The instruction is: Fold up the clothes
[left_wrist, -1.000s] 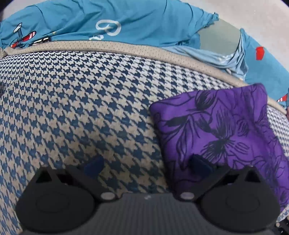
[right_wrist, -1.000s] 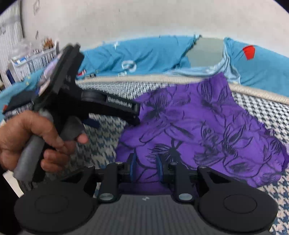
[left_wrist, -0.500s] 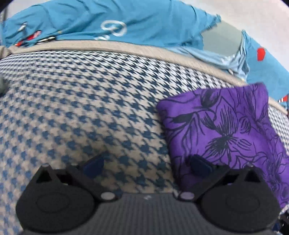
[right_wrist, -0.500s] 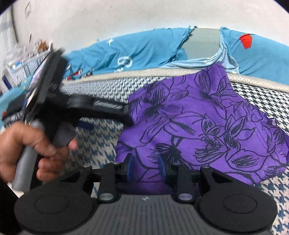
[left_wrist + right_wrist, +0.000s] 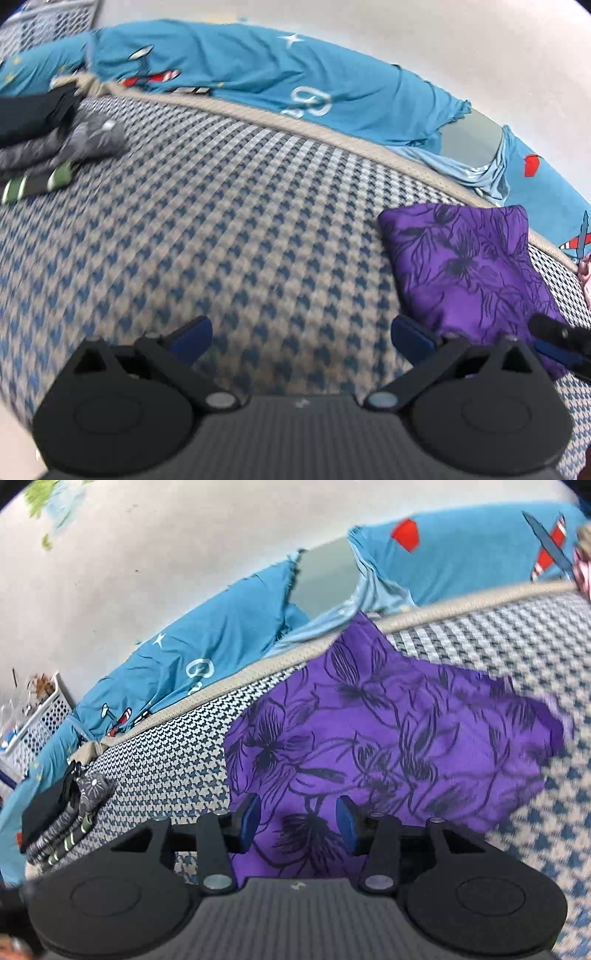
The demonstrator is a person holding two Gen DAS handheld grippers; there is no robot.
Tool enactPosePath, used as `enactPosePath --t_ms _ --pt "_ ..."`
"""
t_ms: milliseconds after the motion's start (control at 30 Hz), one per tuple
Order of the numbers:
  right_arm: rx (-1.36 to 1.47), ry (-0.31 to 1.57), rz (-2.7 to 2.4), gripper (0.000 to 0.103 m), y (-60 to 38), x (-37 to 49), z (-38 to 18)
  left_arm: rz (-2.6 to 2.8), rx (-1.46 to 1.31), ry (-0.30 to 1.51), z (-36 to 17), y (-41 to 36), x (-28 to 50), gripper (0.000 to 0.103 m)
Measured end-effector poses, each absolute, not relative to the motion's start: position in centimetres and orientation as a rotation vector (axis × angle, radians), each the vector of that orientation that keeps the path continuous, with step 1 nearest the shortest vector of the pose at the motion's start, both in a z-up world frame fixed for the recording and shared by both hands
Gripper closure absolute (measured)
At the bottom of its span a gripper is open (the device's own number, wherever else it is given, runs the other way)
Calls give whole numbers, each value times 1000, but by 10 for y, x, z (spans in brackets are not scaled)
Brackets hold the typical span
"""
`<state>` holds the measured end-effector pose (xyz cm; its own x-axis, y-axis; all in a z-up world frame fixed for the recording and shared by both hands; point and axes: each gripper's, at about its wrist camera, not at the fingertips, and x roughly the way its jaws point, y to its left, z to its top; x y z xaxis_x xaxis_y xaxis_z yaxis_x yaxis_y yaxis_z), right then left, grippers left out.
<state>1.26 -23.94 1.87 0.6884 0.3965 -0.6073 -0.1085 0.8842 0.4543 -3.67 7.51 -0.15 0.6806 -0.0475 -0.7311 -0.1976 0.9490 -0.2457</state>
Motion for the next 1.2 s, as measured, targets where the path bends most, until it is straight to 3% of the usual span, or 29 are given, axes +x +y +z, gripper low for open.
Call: enactPosePath --t_ms 767,1200 --pt "414 786 263 42 -243 12 24 122 -340 934 -18 67 -76 0" --pt "447 718 196 42 -288 -10 29 115 -296 930 -16 32 -85 0"
